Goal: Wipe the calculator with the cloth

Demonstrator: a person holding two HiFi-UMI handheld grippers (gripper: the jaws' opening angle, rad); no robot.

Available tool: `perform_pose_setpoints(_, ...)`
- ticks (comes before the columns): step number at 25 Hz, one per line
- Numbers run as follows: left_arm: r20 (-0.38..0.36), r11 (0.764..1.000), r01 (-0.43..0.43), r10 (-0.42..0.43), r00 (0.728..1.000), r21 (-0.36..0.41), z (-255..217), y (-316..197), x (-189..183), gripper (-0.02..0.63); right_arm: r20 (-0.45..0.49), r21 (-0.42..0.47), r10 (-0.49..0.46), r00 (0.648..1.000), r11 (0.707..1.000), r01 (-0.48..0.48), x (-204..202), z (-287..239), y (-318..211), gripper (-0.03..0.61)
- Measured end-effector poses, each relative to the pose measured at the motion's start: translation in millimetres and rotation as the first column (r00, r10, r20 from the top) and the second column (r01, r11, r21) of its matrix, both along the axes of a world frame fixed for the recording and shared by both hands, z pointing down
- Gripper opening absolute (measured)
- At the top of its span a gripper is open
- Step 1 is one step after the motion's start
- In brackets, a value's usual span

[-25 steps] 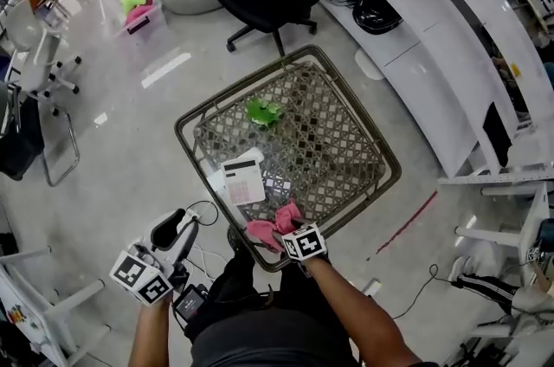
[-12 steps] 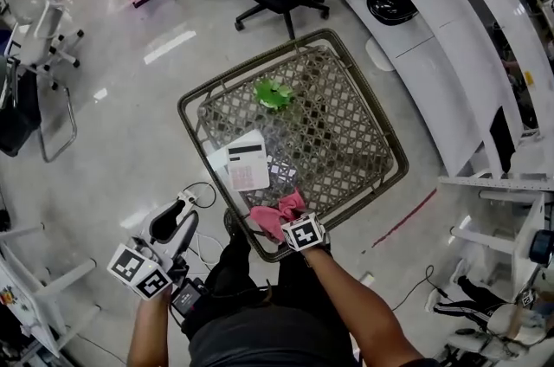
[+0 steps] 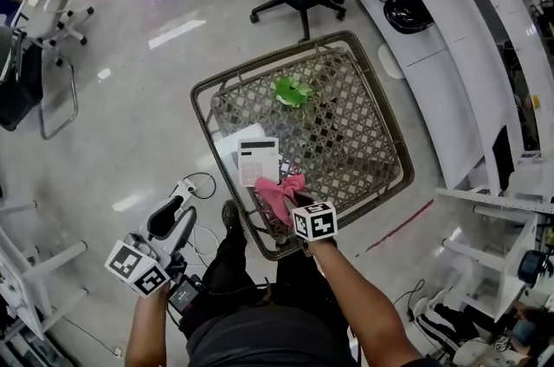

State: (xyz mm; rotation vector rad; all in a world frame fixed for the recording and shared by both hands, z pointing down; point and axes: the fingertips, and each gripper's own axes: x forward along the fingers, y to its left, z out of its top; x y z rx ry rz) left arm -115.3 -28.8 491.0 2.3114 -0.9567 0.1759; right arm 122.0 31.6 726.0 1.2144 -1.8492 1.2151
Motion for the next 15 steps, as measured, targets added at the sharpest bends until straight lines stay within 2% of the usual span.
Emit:
perform_pose_setpoints(6,-0.004,0.999,0.041,-0.041,0.999,-0.009,5,0,-22,0.195,0.025,0.122,0.072,0.997,0.990,-0.074,-3,-24,-68,0.084)
perform_pose_setpoints(15,-0.001,0.995,0.093,-0.094,0.996,-0.028,13,-2,-56,0.195,0.006,0.196,0.106,0.994,0.975,-0.105,-29,-17,-147,0.086)
